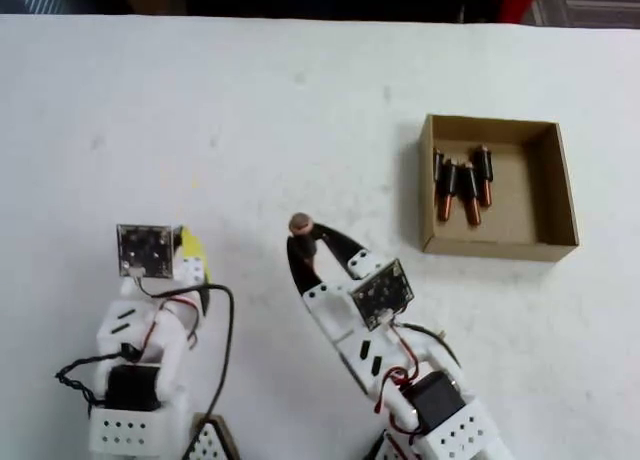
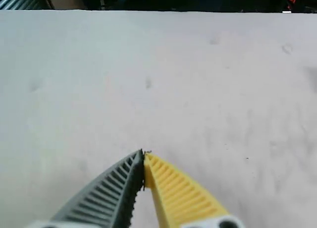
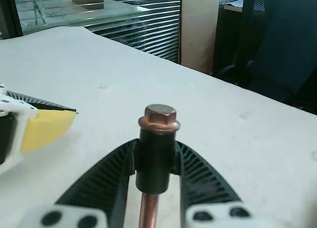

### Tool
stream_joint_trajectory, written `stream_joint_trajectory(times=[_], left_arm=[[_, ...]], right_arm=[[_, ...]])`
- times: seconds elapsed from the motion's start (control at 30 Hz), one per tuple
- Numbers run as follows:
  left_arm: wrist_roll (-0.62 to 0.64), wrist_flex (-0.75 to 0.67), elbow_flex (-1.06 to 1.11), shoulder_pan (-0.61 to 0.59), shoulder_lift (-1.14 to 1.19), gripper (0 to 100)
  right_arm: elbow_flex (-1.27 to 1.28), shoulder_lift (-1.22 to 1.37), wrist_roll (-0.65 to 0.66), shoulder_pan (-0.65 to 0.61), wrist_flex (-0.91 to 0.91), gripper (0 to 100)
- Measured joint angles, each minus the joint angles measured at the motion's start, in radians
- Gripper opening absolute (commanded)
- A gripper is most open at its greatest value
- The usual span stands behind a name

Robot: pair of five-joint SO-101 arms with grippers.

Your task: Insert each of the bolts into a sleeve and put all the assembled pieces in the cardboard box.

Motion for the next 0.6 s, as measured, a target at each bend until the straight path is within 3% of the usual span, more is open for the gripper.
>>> stream_joint_trajectory(times=[0.47, 0.6], left_arm=[[0.000, 0.264, 0.000, 0.008, 0.000, 2], [0.000, 0.376, 0.000, 0.008, 0.000, 2]], right_arm=[[0.000, 0.000, 0.000, 0.003, 0.046, 1.7], [0.000, 0.000, 0.000, 0.083, 0.046, 1.7]])
